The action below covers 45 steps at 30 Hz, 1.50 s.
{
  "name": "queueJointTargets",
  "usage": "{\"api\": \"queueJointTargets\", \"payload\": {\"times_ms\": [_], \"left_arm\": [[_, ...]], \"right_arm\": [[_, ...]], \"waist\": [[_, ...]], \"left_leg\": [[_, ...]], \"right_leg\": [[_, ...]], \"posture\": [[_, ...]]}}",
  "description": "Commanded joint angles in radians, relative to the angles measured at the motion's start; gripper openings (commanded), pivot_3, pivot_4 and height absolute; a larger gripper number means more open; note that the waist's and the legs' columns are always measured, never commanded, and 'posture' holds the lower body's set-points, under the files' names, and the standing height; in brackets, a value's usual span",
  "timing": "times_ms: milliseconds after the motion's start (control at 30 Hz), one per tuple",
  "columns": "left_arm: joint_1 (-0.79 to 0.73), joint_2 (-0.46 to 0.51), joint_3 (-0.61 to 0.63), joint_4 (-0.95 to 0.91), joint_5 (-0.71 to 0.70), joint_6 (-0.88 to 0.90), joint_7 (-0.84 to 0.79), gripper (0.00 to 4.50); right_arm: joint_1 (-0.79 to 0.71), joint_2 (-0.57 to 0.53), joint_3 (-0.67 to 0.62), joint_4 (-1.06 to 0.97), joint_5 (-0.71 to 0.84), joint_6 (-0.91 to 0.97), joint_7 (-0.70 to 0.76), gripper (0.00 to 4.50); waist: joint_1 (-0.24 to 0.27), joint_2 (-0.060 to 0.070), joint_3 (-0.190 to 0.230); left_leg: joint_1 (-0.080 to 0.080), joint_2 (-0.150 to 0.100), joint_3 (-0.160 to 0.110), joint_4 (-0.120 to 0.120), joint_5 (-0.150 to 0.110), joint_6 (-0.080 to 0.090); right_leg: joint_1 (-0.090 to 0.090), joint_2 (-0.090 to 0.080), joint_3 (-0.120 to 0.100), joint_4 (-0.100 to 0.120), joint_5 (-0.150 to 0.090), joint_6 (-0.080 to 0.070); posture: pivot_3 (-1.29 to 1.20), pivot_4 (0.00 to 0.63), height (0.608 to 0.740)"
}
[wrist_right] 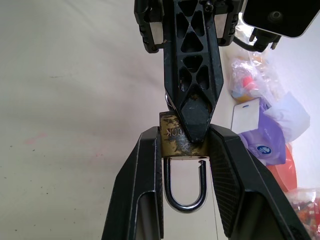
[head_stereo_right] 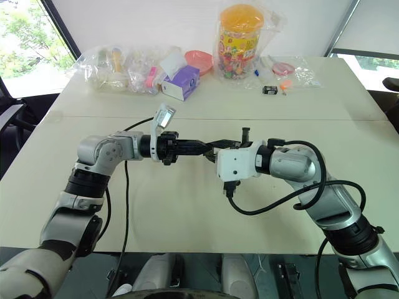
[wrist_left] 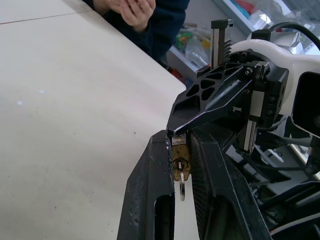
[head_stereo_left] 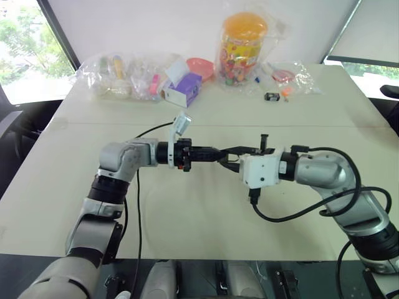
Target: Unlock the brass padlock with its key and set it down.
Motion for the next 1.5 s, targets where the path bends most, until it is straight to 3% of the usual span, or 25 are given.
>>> {"api": "queueJointTargets", "payload": {"times_ms": [33,467,700,733,1033,1133,1333,1500], "left_arm": [[0.012,0.003,-0.023,-0.029,0.011,-0.003,0.006,0.04],[0.026,0.001,-0.019,-0.042,0.005,-0.011,0.015,0.04],[0.015,-0.001,0.006,-0.033,-0.012,0.008,0.026,0.0],[0.014,0.0,0.008,-0.033,-0.013,0.008,0.025,0.0],[-0.003,0.023,0.012,-0.007,0.011,-0.042,0.005,0.0],[-0.006,0.034,0.008,0.002,0.018,-0.058,-0.01,0.0],[-0.011,0.036,0.005,0.007,0.024,-0.067,-0.025,0.0],[-0.018,0.031,0.009,0.008,0.02,-0.064,-0.024,0.0]], "right_arm": [[-0.027,-0.005,-0.033,-0.023,-0.005,-0.02,-0.003,0.71],[-0.025,0.0,-0.036,-0.021,0.001,-0.015,0.01,0.71],[-0.024,0.002,-0.04,-0.018,0.003,-0.003,0.01,4.21],[-0.023,0.001,-0.04,-0.018,0.003,-0.001,0.01,4.44],[0.006,0.012,-0.159,-0.055,0.189,0.245,0.022,4.44],[0.014,0.0,-0.194,-0.068,0.244,0.307,0.027,3.14],[0.001,0.031,-0.209,-0.098,0.328,0.421,-0.012,0.04],[0.004,0.051,-0.191,-0.124,0.364,0.475,-0.04,0.04]], "waist": [[0.0,0.0,0.0],[0.0,0.0,0.0],[0.0,0.0,0.0],[0.0,0.0,0.0],[0.001,0.0,0.0],[0.001,0.0,0.0],[0.0,0.0,0.0],[0.0,0.0,0.0]], "left_leg": [[0.0,0.0,0.0,0.0,0.0,0.0],[0.0,0.0,0.0,0.0,0.0,0.0],[0.0,0.0,0.0,0.0,0.0,0.0],[0.0,0.0,0.0,0.0,0.0,0.0],[0.0,0.0,0.0,0.0,0.0,0.0],[0.0,0.0,0.0,0.0,0.0,0.0],[0.0,0.0,0.0,0.0,0.0,0.0],[0.0,0.0,0.0,0.0,0.0,0.0]], "right_leg": [[0.0,0.0,0.0,0.0,0.0,0.0],[0.0,0.0,0.0,0.0,0.0,0.0],[0.0,0.0,0.0,0.0,0.0,0.0],[0.0,0.0,0.0,0.0,0.0,0.0],[0.0,0.0,0.0,0.0,0.0,0.0],[0.0,-0.001,0.0,0.0,0.0,0.0],[0.0,0.0,0.0,0.0,0.0,0.0],[0.0,0.0,0.0,0.0,0.0,0.0]], "posture": [[0.0,0.15,0.74],[0.0,0.15,0.74],[0.0,0.15,0.74],[0.0,0.15,0.74],[0.0,0.15,0.74],[0.0,0.15,0.74],[0.0,0.15,0.74],[0.0,0.15,0.74]]}}
